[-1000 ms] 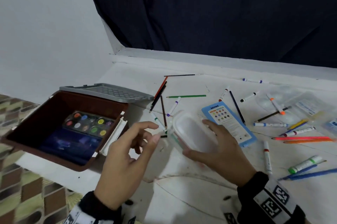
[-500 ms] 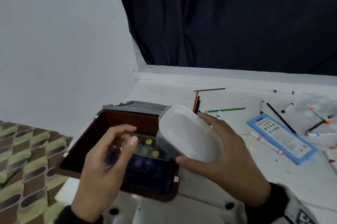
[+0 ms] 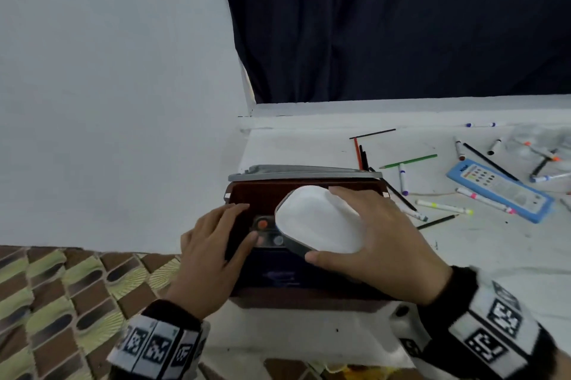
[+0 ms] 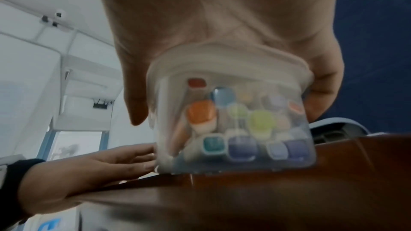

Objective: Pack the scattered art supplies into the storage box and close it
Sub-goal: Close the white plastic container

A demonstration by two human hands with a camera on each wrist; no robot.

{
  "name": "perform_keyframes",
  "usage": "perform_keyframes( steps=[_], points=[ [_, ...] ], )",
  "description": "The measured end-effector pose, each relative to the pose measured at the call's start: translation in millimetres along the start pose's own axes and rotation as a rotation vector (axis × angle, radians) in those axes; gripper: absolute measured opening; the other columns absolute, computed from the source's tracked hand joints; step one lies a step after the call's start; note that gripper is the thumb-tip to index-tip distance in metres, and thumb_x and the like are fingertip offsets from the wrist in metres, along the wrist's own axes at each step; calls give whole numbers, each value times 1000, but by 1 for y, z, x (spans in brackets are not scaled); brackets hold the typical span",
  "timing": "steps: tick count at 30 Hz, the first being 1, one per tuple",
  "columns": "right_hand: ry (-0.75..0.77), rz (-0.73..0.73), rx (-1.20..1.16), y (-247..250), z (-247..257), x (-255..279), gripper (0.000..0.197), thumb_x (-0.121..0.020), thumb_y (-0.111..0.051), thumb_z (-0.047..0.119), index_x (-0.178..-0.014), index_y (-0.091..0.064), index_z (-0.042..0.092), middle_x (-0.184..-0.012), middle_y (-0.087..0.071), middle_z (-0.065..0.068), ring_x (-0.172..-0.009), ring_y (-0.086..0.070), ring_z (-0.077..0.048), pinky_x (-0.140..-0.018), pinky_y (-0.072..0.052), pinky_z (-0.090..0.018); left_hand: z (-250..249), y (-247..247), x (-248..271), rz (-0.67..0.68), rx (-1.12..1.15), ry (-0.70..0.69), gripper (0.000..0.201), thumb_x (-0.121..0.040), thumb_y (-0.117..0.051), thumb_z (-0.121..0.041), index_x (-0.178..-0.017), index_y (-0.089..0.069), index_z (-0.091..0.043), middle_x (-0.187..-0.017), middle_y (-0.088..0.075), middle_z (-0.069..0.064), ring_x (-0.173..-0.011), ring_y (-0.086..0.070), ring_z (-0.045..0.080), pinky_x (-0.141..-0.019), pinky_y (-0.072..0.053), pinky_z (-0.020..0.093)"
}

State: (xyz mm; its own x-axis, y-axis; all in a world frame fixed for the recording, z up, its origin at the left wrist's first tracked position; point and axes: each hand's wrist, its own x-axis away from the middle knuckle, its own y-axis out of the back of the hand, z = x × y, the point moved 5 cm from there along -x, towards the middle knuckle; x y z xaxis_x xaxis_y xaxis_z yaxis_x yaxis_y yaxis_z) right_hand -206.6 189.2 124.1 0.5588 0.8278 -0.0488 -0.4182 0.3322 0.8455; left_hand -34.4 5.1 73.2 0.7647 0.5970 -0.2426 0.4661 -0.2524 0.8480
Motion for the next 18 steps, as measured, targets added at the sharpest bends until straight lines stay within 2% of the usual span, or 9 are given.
perform_keyframes(
  steps=[2, 6, 11, 14, 18],
  points=[
    [12, 84, 112, -2, 13, 0, 103, -54, -56, 89, -142, -20, 49, -135, -41, 16, -123, -40, -15, -106, -36, -39, 3, -4, 3, 6, -1, 2, 53, -96, -30, -64, -144, -30, -44, -147, -38, -16, -136, -34, 8, -109, -27, 38],
    [88, 151, 329, 5, 36, -12, 106, -55, -53, 91, -144, -20, 43, -135, -43, 15, -123, -40, -16, -106, -35, -40, 8, -4, 8, -90, 139, 16, 55, -95, -26, -65, -145, -31, -43, -145, -39, -21, -133, -39, 1, -109, -25, 33],
    [202, 249, 527, -8, 49, -43, 117, -58, -53, 91, -150, -19, 28, -141, -42, 6, -130, -38, -21, -109, -34, -41, 11, -3, 9, -203, 272, 39, 51, -97, -28, -61, -145, -32, -42, -145, -39, -24, -131, -38, -6, -108, -30, 37],
    [304, 320, 653, -27, 57, -60, 116, -56, -56, 90, -144, -32, 18, -135, -46, 0, -121, -45, -23, -103, -38, -44, 13, -4, 8, -206, 280, 42, 51, -96, -28, -62, -143, -33, -43, -144, -40, -25, -129, -38, -9, -110, -28, 37],
    [371, 389, 734, -52, 57, -73, 105, -57, -61, 85, -133, -43, 16, -124, -48, 1, -111, -45, -21, -95, -43, -46, 15, -6, 8, -214, 279, 44, 49, -96, -27, -62, -141, -35, -44, -140, -42, -27, -125, -37, -12, -110, -28, 36]
  ],
)
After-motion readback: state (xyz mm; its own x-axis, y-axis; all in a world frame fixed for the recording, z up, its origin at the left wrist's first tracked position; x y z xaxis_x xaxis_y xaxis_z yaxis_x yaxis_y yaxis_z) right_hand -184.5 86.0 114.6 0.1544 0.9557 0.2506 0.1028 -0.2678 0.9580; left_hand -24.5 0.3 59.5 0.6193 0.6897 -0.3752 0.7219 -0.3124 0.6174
